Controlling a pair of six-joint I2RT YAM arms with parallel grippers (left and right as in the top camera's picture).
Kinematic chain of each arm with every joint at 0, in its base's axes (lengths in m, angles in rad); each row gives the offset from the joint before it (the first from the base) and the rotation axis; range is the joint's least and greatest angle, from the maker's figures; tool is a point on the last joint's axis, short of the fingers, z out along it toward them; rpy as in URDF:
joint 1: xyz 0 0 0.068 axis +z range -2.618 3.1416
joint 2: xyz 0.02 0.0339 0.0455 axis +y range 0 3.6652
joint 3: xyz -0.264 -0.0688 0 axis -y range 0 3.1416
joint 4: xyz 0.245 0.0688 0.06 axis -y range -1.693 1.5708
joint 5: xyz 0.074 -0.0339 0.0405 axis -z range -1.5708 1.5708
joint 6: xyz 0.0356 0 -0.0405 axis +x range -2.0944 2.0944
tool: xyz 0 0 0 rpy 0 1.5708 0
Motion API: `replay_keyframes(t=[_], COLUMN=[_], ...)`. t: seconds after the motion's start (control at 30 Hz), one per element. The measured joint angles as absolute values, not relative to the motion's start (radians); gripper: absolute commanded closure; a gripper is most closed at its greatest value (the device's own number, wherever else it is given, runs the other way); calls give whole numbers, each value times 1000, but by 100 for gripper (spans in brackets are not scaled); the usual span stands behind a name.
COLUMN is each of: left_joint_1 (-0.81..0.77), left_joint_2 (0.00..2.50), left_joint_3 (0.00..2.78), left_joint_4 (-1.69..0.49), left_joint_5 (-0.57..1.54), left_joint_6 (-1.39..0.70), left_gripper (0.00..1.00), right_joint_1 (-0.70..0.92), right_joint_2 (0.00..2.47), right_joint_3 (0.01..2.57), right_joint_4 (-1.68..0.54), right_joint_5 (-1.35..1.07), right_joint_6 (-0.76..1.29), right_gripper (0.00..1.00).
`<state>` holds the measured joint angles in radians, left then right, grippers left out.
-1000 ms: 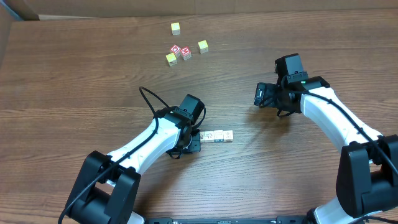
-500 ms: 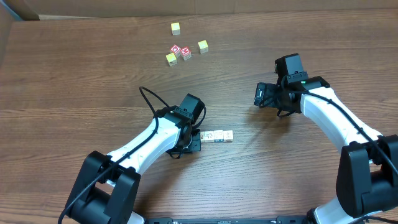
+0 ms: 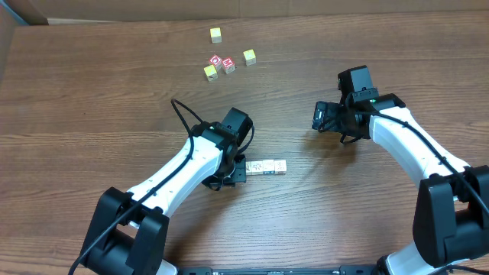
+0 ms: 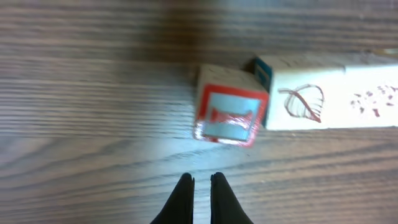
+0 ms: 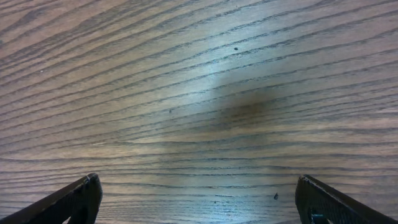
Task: Flip 5 blocks
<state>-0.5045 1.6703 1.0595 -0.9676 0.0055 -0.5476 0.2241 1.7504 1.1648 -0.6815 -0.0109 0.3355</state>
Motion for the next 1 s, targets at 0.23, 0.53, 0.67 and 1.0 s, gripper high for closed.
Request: replay_keyframes(t=[0.23, 0.53, 0.67, 1.0], left_joint_1=[-505, -505, -505, -505], left_joint_2=[1670, 1670, 1670, 1670], left_joint_3=[1061, 1045, 1017, 963], left_joint_4=[-950, -902, -886, -796], left_joint_5=[-104, -147, -148, -151], left_joint_6=[-548, -548, -548, -548], left_gripper=[96, 96, 96, 94], right_joint_1=[224, 224, 224, 224], right_joint_2=[1750, 1750, 1750, 1750], right_joint_3=[1165, 1165, 1165, 1165], right_joint_4=[-682, -682, -682, -682], right_joint_5=[-10, -10, -10, -10], right_joint_6=[336, 336, 336, 336], right_gripper=[0, 0, 0, 0])
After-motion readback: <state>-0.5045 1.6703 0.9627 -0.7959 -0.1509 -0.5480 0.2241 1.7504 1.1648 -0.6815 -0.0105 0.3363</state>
